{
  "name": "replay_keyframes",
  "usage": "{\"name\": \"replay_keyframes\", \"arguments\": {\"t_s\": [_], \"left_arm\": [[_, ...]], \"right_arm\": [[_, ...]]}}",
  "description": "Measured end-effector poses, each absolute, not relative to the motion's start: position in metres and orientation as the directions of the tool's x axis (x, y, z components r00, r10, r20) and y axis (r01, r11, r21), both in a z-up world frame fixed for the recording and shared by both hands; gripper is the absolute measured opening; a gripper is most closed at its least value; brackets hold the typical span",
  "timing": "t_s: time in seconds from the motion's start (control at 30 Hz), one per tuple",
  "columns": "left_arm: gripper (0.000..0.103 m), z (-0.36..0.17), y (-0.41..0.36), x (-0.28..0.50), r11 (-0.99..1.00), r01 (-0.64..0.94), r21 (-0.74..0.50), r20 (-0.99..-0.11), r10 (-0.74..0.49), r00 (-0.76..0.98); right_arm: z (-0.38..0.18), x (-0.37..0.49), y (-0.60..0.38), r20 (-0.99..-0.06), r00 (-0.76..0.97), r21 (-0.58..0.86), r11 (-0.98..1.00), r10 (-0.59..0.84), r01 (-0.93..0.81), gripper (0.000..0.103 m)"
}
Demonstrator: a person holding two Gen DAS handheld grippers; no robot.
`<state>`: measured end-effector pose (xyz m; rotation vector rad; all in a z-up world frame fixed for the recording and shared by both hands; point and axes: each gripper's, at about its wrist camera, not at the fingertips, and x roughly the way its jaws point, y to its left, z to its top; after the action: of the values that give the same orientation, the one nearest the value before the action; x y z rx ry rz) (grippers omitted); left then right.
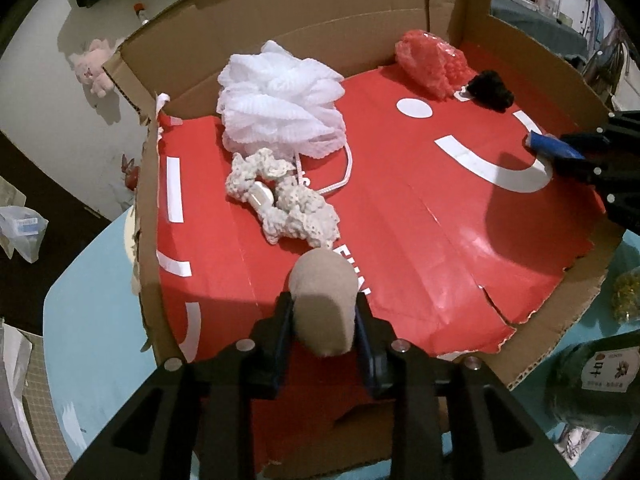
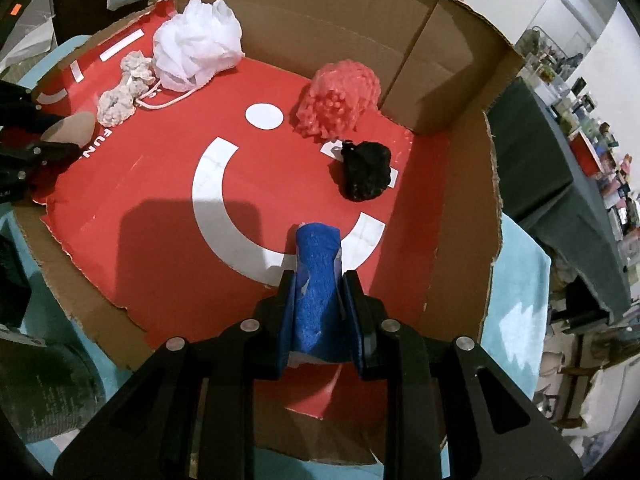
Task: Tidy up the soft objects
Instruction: 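Carry both sponges over the red-lined box and lower them inside, then open both tools to release the sponges onto the red paper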
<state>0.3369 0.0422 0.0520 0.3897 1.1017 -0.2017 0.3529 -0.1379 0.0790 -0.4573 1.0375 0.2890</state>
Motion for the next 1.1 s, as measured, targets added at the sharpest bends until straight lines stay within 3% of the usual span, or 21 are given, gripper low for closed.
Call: {"name": "replay_keyframes", "arguments": {"t_s": [0.37,0.7,0.77,0.83,0.97,1.03,1.1], "left_arm": [[0.037,0.053,0.037,0.334,0.908,0.356,0.224,-0.889,0.040,0.457],[0.058,0.057,0.030,0.329,0.909,0.361,0.206,-0.882,0.013,0.471],[0.062,0.061,0.031,0.327,0.915,0.352,0.195,-0.877,0.003,0.480],[0.064,0.066,0.034,0.325,0.924,0.342,0.172,-0.874,-0.017,0.486],[0.074,0.081,0.041,0.314,0.939,0.324,0.119,-0.858,-0.067,0.509],[0.076,0.092,0.042,0.304,0.941,0.323,0.106,-0.839,-0.089,0.536],[0.081,0.104,0.041,0.290,0.940,0.324,0.106,-0.812,-0.106,0.573]], "right_arm": [[0.071,0.356,-0.137,-0.888,0.460,-0.233,0.868,-0.006,-0.438,0.023],[0.071,0.357,-0.135,-0.890,0.455,-0.222,0.868,0.005,-0.443,0.025],[0.071,0.355,-0.134,-0.894,0.449,-0.210,0.871,0.014,-0.445,0.030],[0.072,0.354,-0.134,-0.897,0.441,-0.189,0.871,0.035,-0.453,0.047],[0.081,0.347,-0.128,-0.884,0.462,-0.177,0.867,0.068,-0.466,0.060],[0.090,0.342,-0.127,-0.867,0.494,-0.190,0.870,0.069,-0.454,0.075],[0.105,0.334,-0.129,-0.844,0.531,-0.200,0.877,0.072,-0.438,0.075]]}}
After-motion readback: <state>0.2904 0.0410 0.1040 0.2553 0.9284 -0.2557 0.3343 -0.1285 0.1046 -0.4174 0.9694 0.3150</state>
